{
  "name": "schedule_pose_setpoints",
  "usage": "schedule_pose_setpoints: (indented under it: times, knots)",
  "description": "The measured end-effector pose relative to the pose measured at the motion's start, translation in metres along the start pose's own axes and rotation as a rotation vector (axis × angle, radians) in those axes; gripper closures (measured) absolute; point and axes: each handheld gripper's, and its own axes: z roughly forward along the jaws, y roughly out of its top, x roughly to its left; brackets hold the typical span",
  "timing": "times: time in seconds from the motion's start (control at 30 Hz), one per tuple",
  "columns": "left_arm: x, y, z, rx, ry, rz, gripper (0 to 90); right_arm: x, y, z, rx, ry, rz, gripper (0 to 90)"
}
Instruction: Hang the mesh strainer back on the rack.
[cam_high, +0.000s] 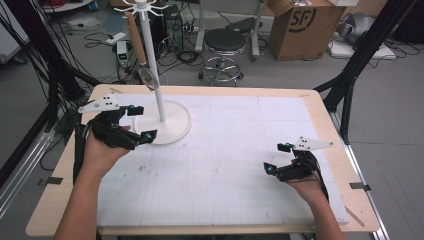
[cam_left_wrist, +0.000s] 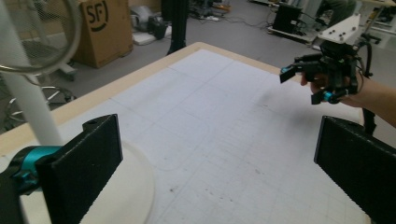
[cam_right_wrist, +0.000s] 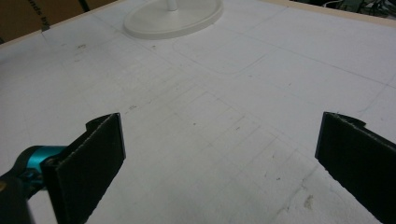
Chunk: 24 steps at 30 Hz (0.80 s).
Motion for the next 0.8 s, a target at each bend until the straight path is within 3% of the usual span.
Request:
schedule_pose_setpoints:
  times: [0.43,0.6,0.8]
  knots:
    - [-0.014,-0.032,0.024,0.025,-0.057,0.019,1.6,0.001,0.0,0.001,0.002,0.005,-0.004,0.6]
    - [-0.018,-0.046,0.029,0.023,-0.084,0.008,1.6,0.0,0.0,0.001,0.007,0.003,-0.006,0.6]
    - [-0.024,-0.065,0.035,0.045,-0.086,0.004,1.6,0.001,0.0,0.002,0.011,0.001,-0.005,0.6]
